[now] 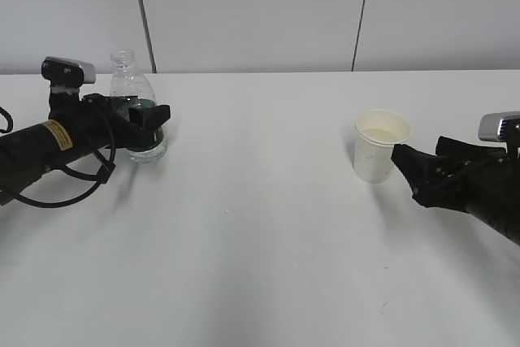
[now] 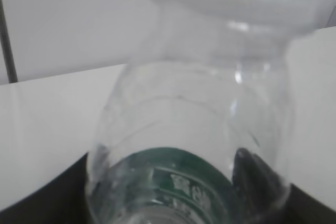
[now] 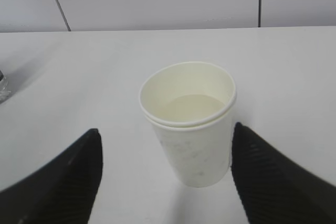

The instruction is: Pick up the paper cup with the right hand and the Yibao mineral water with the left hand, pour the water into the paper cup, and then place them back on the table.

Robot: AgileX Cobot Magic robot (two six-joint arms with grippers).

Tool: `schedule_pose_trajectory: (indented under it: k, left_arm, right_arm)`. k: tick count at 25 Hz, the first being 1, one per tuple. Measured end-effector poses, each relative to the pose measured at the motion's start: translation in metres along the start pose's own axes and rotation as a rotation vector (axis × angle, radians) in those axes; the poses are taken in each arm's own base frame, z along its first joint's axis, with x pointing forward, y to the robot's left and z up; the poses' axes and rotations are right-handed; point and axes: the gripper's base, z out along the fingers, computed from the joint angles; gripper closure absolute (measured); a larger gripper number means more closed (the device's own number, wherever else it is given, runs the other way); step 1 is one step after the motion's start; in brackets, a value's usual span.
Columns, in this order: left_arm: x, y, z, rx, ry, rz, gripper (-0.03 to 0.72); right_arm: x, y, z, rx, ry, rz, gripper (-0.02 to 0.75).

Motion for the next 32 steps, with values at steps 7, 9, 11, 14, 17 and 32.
schedule_pose_trajectory:
  k: [7, 9, 11, 14, 17, 32]
  left_arm:
    - [-0.002, -0.001, 0.0, 0.005, -0.022, -0.001, 0.191]
    - [-0.006, -0.001, -0.001, 0.005, -0.03, 0.004, 0.188]
    - [-0.011, -0.001, -0.002, 0.001, -0.034, 0.012, 0.188]
    - [-0.02, -0.002, -0.003, 0.0, -0.049, 0.024, 0.188]
    - [-0.028, -0.003, -0.005, -0.001, -0.064, 0.035, 0.188]
    - [-0.066, -0.006, -0.015, -0.03, -0.099, 0.093, 0.188]
  right_arm:
    - [0.0, 0.0, 0.0, 0.0, 0.0, -0.001, 0.145]
    - [0.0, 0.0, 0.0, 0.0, 0.0, -0.001, 0.145]
    - [0.0, 0.0, 0.0, 0.0, 0.0, -0.002, 0.145]
    - [0.0, 0.0, 0.0, 0.0, 0.0, -0.011, 0.145]
    - [-0.004, 0.001, -0.001, -0.004, -0.016, -0.023, 0.145]
    - [-0.033, 0.006, -0.012, -0.011, -0.127, -0.05, 0.145]
